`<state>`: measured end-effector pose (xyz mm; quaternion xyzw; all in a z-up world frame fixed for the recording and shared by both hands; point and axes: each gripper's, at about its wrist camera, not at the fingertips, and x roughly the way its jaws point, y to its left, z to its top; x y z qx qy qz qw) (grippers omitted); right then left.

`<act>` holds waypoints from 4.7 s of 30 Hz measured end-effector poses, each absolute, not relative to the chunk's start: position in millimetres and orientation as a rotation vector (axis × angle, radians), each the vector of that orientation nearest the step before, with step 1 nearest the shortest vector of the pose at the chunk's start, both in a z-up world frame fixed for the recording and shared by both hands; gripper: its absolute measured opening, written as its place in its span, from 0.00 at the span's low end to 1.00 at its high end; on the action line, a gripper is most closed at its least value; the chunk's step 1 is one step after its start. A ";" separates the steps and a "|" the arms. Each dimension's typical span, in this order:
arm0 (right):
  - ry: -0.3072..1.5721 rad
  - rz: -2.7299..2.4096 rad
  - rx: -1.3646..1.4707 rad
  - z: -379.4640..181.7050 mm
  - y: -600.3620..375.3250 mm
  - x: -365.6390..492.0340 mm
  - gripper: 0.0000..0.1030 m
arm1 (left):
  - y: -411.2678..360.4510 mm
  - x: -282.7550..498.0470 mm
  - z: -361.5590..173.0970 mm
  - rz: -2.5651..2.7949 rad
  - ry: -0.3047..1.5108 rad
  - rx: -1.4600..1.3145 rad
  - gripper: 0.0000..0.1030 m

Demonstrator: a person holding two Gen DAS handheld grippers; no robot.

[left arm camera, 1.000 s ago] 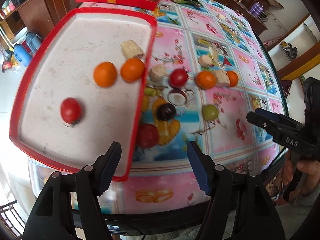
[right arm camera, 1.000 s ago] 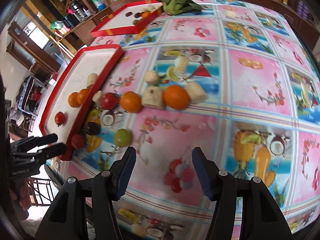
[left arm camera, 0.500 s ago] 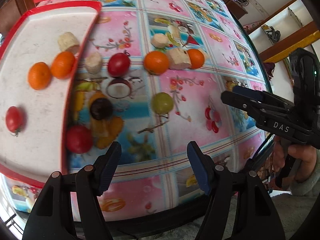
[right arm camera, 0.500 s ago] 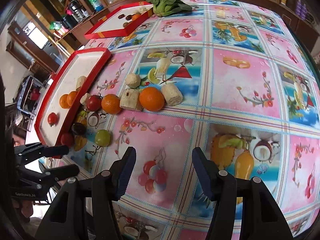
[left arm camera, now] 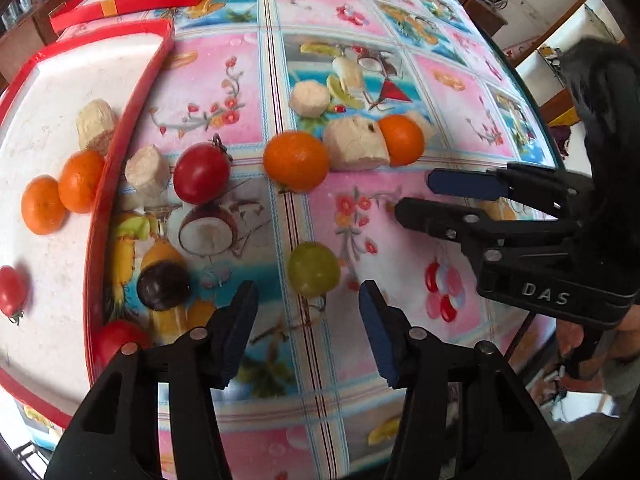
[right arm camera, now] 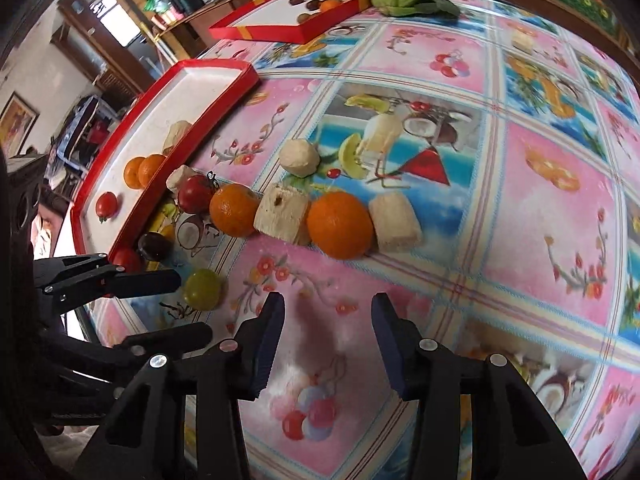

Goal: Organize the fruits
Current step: 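Close the right tool on an orange while the left tool reaches a green fruit, then grip the green fruit with the left tool and carry both fruits over the white tray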

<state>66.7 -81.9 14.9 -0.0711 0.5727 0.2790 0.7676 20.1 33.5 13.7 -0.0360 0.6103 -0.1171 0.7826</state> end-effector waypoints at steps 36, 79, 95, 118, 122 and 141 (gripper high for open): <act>1.131 0.815 -0.340 22.6 -55.9 112.5 0.39 | 34.7 22.4 13.2 -0.123 1.342 -0.130 0.37; 1.204 0.575 -0.128 36.2 -68.1 58.7 0.29 | 68.5 28.8 39.3 -0.299 1.273 -0.142 0.23; 1.174 0.653 -0.105 60.5 -28.9 44.7 0.29 | 120.6 22.8 60.7 -0.254 1.222 -0.162 0.23; 1.187 0.885 -0.182 67.4 108.9 33.2 0.29 | 215.8 -13.2 38.8 -0.105 1.255 -0.254 0.23; 1.205 0.882 -0.184 59.7 117.6 36.8 0.29 | 212.9 -13.8 33.8 -0.105 1.269 -0.227 0.23; 1.257 0.864 -0.262 30.5 138.0 44.3 0.29 | 210.3 -11.8 20.2 -0.115 1.309 -0.170 0.23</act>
